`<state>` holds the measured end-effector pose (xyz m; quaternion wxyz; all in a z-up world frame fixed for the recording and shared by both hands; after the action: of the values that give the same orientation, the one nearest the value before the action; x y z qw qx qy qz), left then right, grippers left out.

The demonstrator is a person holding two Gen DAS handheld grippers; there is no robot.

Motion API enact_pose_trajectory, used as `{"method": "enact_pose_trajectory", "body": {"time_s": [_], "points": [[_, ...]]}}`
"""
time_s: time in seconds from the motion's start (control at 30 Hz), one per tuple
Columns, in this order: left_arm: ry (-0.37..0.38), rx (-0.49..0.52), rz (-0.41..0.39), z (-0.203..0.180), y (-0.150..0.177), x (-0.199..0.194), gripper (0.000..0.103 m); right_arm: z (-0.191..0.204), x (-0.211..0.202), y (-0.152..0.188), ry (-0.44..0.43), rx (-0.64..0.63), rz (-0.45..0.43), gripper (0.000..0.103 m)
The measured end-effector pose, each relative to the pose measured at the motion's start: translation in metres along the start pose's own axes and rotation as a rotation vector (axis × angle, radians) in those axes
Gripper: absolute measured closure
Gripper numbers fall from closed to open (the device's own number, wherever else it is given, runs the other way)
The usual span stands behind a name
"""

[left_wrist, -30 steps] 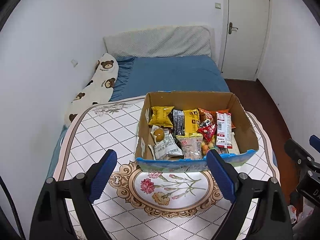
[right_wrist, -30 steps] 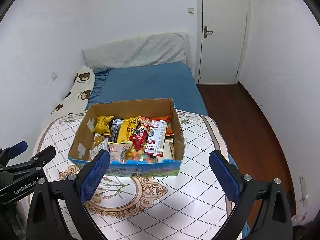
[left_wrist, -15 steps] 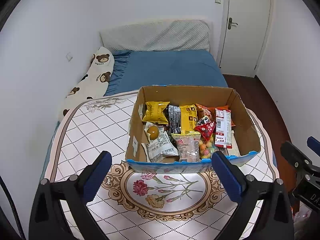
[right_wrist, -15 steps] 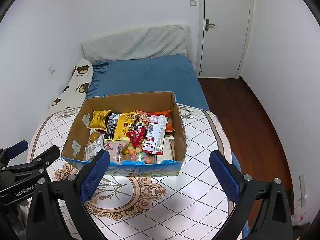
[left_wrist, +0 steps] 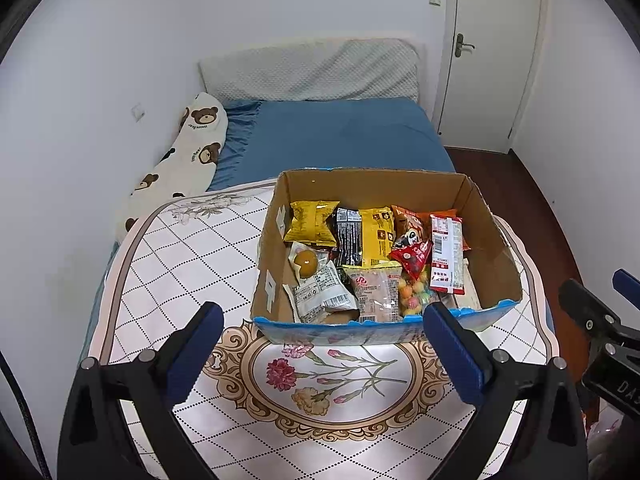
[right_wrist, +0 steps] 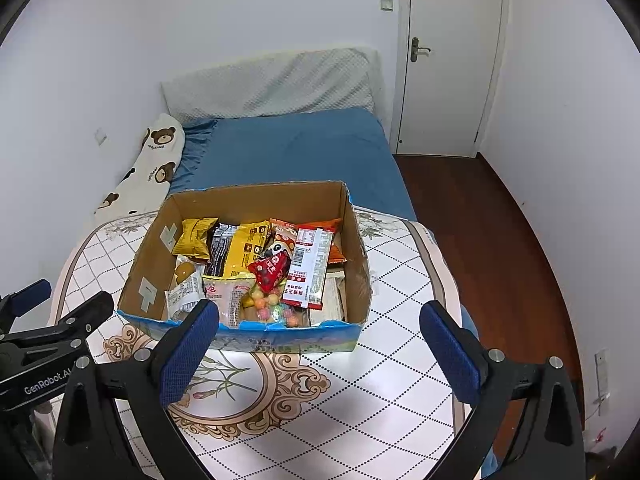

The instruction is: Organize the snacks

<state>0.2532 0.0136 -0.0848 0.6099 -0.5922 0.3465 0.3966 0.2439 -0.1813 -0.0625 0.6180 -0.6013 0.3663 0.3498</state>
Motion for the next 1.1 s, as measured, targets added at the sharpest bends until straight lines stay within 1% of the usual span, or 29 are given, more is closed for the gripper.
{"method": "enact_pose_trajectory", "body": {"time_s": [0.4,1.1], "points": [[0.001,0.004,0.003,0.0012,0.0037,-0.0011,0.001,0.0012,0.003,0.004,0.0,-0.008,0.007,0.001],[0.013,0.007,-0.004,-0.0017,0.0027,-0.0061,0.001,-0.0063,-0.0012,-0.0029,0.006,-0.018,0.001,0.001]]}}
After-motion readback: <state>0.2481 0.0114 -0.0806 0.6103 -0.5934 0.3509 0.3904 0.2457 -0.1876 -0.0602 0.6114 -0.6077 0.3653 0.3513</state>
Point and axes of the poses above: each gripper's, at about its wrist camera, not at the fingertips, and x roughly the way its jaws point, z to its left, y to its underside, the point moved 7 cm from there along x, roughly the way its jaws point, and after that the axes turned 8 degrees about z, right-handed, at the moved point
